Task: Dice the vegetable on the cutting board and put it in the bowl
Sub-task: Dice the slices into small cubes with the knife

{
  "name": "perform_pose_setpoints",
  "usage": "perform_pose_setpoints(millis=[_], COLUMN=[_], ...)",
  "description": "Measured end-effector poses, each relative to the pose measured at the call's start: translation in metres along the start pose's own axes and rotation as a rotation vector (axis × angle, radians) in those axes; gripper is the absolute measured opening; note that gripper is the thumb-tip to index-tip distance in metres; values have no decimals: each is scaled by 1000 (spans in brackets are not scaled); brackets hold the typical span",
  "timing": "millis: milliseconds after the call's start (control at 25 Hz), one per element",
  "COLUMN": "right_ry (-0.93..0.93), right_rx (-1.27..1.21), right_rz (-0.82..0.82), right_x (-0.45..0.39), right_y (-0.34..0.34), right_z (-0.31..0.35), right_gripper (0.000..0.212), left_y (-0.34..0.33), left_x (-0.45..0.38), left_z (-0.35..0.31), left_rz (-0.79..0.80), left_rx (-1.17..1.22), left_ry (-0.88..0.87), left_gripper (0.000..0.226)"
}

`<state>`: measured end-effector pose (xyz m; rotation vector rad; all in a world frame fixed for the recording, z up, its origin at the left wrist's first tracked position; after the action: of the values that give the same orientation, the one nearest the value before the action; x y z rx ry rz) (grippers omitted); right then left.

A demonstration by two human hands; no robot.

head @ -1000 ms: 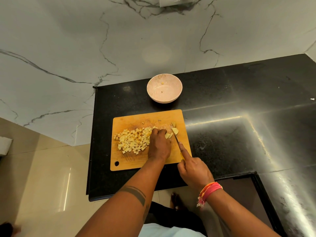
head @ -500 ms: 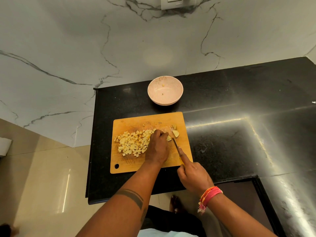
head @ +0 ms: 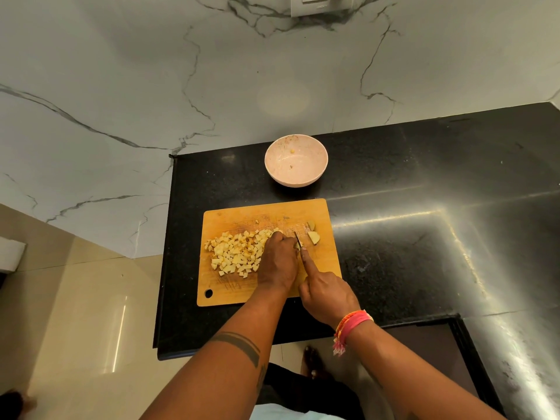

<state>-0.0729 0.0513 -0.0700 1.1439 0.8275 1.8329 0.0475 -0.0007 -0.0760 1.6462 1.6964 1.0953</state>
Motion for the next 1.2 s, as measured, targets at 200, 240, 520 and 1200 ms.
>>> perform_pose_setpoints(millis=[200,240,520,1200], right_ry=[22,25,-1,23], right_rx=[91,100,13,30], right_rz=[3,12,0,42], right_x=[11,20,42,41], right_y=[-9,-13,-16,-22], right_z=[-7,-9,-16,-10], right_gripper=[77,79,79,80], left_y=[-1,-1,2,8], left_x=[0,0,3,0], left_z=[1,1,8,9], left_rz=[-5,-1,-37,-59], left_rx=[-21,-19,-102,-191], left_ry=[25,29,-19,7], left_gripper=[30,32,34,29])
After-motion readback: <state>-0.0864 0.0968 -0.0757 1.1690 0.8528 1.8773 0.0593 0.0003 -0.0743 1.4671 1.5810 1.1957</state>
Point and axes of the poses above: each hand's wrist, its own x-axis away from the middle knuckle, its own y-axis out of the back of the hand, z = x × y, the point moved 5 cm from there along -x, towards the middle knuckle, and after that the axes turned 4 degrees about x, right-handed, at the moved point
